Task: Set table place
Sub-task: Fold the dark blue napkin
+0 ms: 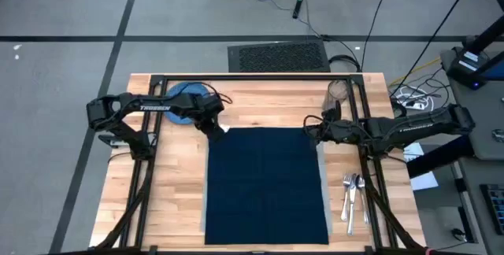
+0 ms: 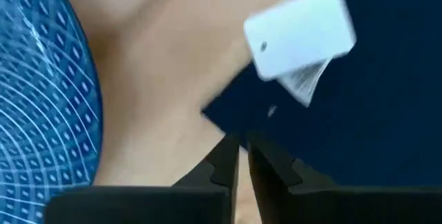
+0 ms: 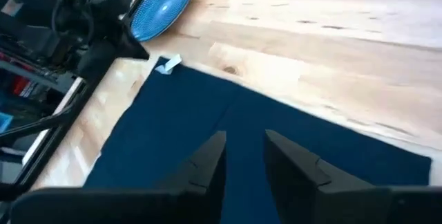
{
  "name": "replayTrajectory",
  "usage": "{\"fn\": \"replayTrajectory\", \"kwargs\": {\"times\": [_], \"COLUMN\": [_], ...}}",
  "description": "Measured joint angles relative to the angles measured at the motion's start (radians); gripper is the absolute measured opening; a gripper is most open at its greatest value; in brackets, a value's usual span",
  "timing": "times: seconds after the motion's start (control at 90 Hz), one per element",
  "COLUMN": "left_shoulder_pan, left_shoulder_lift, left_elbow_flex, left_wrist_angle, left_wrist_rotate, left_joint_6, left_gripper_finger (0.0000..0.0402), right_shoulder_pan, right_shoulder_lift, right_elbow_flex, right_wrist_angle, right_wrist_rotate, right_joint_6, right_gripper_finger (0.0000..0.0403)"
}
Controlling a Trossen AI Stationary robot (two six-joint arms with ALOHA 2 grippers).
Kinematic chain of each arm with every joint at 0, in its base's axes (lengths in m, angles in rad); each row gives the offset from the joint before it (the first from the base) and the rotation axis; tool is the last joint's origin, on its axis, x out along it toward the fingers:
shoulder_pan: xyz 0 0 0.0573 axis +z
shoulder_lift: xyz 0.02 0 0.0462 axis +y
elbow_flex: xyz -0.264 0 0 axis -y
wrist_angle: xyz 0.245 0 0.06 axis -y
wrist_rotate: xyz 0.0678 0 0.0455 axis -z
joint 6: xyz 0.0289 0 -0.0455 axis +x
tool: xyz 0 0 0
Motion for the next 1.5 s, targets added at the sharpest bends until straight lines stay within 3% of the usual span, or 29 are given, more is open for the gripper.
{"fn": "replayTrajectory", "kwargs": {"times": [0.344, 0.744, 0.933, 1.156, 1.5], "left_shoulder_pan": [0.005, 0.004, 0.000, 0.000, -0.001], "left_shoulder_lift": [0.005, 0.109, 0.119, 0.120, 0.065], "left_elbow_flex": [-0.012, -0.008, -0.008, -0.010, 0.013], "left_wrist_angle": [0.102, 0.090, 0.091, 0.102, 0.084], "left_wrist_rotate": [-0.013, 0.004, -0.010, 0.004, 0.057], "left_joint_6": [-0.001, -0.001, -0.012, -0.018, -0.019], "left_gripper_finger": [0.0135, 0.0146, 0.0115, 0.0011, 0.0000], "right_shoulder_pan": [0.000, 0.000, 0.000, 0.000, 0.000], "right_shoulder_lift": [0.000, 0.000, 0.000, 0.000, 0.001], "right_elbow_flex": [0.000, 0.000, 0.000, 0.000, 0.000], "right_wrist_angle": [-0.004, -0.042, -0.060, -0.060, -0.060], "right_wrist_rotate": [0.000, -0.001, -0.001, 0.001, 0.003], "right_joint_6": [-0.002, -0.001, -0.001, -0.001, -0.001], "right_gripper_finger": [0.0082, 0.0082, 0.0082, 0.0082, 0.0082]}}
